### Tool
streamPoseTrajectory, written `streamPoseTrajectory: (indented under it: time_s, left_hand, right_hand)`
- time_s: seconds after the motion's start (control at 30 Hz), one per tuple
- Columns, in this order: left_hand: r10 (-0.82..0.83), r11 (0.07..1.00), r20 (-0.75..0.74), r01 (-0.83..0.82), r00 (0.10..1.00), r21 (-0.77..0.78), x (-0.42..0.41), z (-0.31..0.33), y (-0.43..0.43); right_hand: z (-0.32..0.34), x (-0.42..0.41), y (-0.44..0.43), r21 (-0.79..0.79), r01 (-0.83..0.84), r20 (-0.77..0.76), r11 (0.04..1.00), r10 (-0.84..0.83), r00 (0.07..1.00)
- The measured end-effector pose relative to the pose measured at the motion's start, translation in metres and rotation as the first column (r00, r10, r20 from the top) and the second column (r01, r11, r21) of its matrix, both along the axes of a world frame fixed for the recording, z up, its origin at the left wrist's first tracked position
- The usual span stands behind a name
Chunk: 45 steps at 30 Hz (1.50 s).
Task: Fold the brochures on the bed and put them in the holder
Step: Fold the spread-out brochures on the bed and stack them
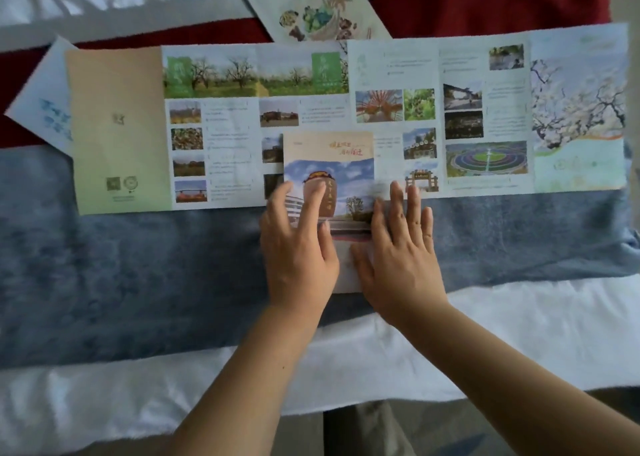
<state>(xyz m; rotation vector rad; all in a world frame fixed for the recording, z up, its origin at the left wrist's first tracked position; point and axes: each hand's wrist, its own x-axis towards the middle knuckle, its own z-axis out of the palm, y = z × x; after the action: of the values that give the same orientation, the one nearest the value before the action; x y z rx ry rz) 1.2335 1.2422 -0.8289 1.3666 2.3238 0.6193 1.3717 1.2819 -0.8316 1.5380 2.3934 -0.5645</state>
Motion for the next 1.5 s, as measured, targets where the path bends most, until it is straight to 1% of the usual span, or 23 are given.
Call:
streamPoseTrajectory:
  time_s: [0.1,0.17,0.27,0.37,0.5,0.57,0.73,0.87,1.0,1.17,1.27,1.33,1.4,1.5]
  left_hand:
    - [0.07,0.991,0.114,-0.083,0.991,0.108,-0.029,0.0,-0.019]
    - [0.101,0.977,0.13,-0.123,0.986,0.175,-0.055,-0.001,-0.031]
    - [0.148,0.962,0.107,-0.169,0.983,0.215,-0.101,0.004,-0.051]
    - [0.21,0.954,0.051,-0.216,0.976,0.21,-0.152,0.009,-0.074]
    - [0.297,0.927,0.023,-0.294,0.955,0.232,-0.214,0.017,-0.113]
    - [0.331,0.912,0.021,-0.325,0.943,0.248,-0.246,0.02,-0.134]
    - [0.417,0.885,-0.042,-0.394,0.908,0.248,-0.32,0.027,-0.187]
    - [0.392,0.903,-0.075,-0.368,0.917,0.22,-0.376,0.023,-0.214]
    - [0.384,0.913,-0.058,-0.369,0.922,0.175,-0.417,0.012,-0.231]
    - [0.378,0.923,-0.033,-0.374,0.925,0.092,-0.432,-0.005,-0.243]
    - [0.371,0.928,-0.063,-0.366,0.927,0.074,-0.434,-0.014,-0.25]
    - [0.405,0.914,-0.063,-0.402,0.912,0.062,-0.433,-0.016,-0.254]
    - [0.437,0.899,-0.034,-0.434,0.899,0.058,-0.431,-0.017,-0.256]
    - [0.431,0.902,0.014,-0.431,0.902,0.034,-0.428,-0.014,-0.26]
  right_hand:
    - [0.0,-0.029,-0.007,0.012,-0.087,0.034,0.996,0.087,0.996]
    - [0.0,-0.054,-0.014,0.001,-0.151,0.036,0.989,0.15,0.988]
    - [0.003,-0.097,-0.028,-0.033,-0.232,0.032,0.972,0.233,0.972]
    - [0.009,-0.145,-0.048,-0.066,-0.327,0.028,0.943,0.33,0.944]
    - [0.016,-0.211,-0.077,-0.086,-0.44,0.033,0.894,0.444,0.896]
    - [0.018,-0.247,-0.092,-0.103,-0.471,0.02,0.876,0.475,0.88]
    - [0.018,-0.337,-0.133,-0.119,-0.494,-0.04,0.861,0.493,0.869]
    - [0.012,-0.391,-0.158,-0.201,-0.431,-0.097,0.88,0.419,0.903]
    - [0.006,-0.428,-0.172,-0.219,-0.41,-0.123,0.885,0.392,0.912]
    - [-0.002,-0.441,-0.187,-0.224,-0.388,-0.137,0.894,0.365,0.921]
    - [-0.002,-0.442,-0.194,-0.216,-0.385,-0.168,0.897,0.354,0.92]
    - [-0.001,-0.442,-0.196,-0.197,-0.385,-0.159,0.902,0.358,0.92]
    - [0.0,-0.443,-0.198,-0.196,-0.382,-0.132,0.903,0.362,0.923]
    - [0.001,-0.445,-0.2,-0.207,-0.373,-0.11,0.905,0.357,0.928]
